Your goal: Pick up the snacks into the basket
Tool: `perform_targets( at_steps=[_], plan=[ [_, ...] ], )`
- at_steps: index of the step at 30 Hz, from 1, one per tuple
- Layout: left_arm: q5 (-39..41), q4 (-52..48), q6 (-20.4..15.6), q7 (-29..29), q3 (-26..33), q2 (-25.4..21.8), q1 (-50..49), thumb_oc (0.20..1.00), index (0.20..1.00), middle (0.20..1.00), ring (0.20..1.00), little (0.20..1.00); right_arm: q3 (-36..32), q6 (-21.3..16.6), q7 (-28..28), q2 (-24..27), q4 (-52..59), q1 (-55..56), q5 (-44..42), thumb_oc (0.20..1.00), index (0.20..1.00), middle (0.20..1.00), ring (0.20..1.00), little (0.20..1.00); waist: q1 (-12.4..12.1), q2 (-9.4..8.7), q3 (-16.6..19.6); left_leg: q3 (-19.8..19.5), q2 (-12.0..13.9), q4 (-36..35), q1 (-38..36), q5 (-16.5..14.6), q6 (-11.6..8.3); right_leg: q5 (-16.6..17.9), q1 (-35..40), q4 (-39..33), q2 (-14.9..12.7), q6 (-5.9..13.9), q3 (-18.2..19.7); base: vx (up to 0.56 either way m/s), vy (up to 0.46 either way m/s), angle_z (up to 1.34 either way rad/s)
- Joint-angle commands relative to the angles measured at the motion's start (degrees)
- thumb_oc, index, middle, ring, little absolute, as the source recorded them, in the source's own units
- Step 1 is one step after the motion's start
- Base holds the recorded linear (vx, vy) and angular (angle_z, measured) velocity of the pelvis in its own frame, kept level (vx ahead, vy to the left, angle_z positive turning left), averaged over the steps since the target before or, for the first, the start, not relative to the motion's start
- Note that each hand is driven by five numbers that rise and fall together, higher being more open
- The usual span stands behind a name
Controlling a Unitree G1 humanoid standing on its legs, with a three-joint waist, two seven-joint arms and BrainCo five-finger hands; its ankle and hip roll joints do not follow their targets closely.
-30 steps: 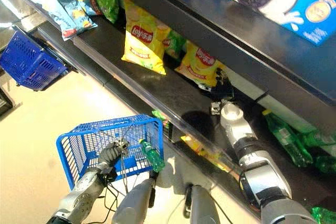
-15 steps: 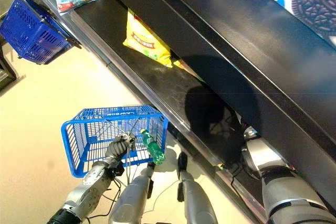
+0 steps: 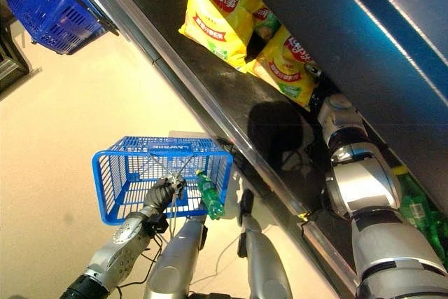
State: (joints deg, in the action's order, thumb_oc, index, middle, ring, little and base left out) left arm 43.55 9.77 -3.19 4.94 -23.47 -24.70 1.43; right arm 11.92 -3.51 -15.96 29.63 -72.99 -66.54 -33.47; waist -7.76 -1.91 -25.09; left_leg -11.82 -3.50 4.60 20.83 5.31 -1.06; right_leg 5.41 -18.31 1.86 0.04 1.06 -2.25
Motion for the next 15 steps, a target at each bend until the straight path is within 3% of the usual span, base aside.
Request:
perform_targets(
  at_steps=[1, 5, 6, 15],
  plan=[
    [1.00, -11.28, -4.99, -1.92, 0.46, 1.38, 0.70, 0.200, 0.200, 0.200, 0.200, 0.200, 1.48, -2.68, 0.48, 0.17, 5.45, 1.20, -4.64, 1.000, 1.000, 1.000, 1.000, 1.000, -1.55, -1.29, 3.53, 0.65, -1.44, 3.08, 0.09, -4.62, -0.36, -4.60, 3.85, 2.82, -3.32, 7.24, 0.51, -0.02, 0.017, 0.05],
    [1.65, -10.86, -5.09, -1.89, 0.14, 1.38, 0.82, 0.200, 0.200, 0.200, 0.200, 0.200, 1.42, -2.90, 1.63, -1.00, 6.43, 1.59, -6.22, 1.000, 1.000, 1.000, 1.000, 1.000, -1.47, -1.57, 3.59, 0.92, -1.47, 3.15, -0.13, -4.92, -0.22, -4.28, 4.01, 2.44, -3.38, 7.26, 0.83, -0.01, 0.017, -0.01],
    [1.75, -10.90, -5.12, -1.88, 0.05, 1.41, 0.81, 0.200, 0.200, 0.200, 0.200, 0.200, 1.17, -3.03, 2.09, -1.32, 6.49, 1.68, -7.25, 0.200, 0.200, 0.200, 0.200, 0.200, -1.47, -1.54, 3.60, 0.97, -1.48, 3.13, -0.18, -4.95, -0.19, -4.15, 4.05, 2.26, -3.42, 7.27, 0.84, -0.01, 0.028, -0.03],
    [2.34, -10.78, -5.29, -2.22, 0.93, 1.69, 0.47, 0.200, 0.200, 0.200, 0.200, 0.200, 0.47, -6.10, 2.30, -3.04, 13.98, 5.17, -10.57, 0.200, 0.200, 0.200, 0.200, 0.200, -0.99, -1.68, 3.72, 1.54, -1.87, 4.63, -0.62, -5.92, -0.14, -4.41, 4.29, 3.04, -3.65, 7.43, 0.98, 0.00, 0.020, -0.01]
  ],
)
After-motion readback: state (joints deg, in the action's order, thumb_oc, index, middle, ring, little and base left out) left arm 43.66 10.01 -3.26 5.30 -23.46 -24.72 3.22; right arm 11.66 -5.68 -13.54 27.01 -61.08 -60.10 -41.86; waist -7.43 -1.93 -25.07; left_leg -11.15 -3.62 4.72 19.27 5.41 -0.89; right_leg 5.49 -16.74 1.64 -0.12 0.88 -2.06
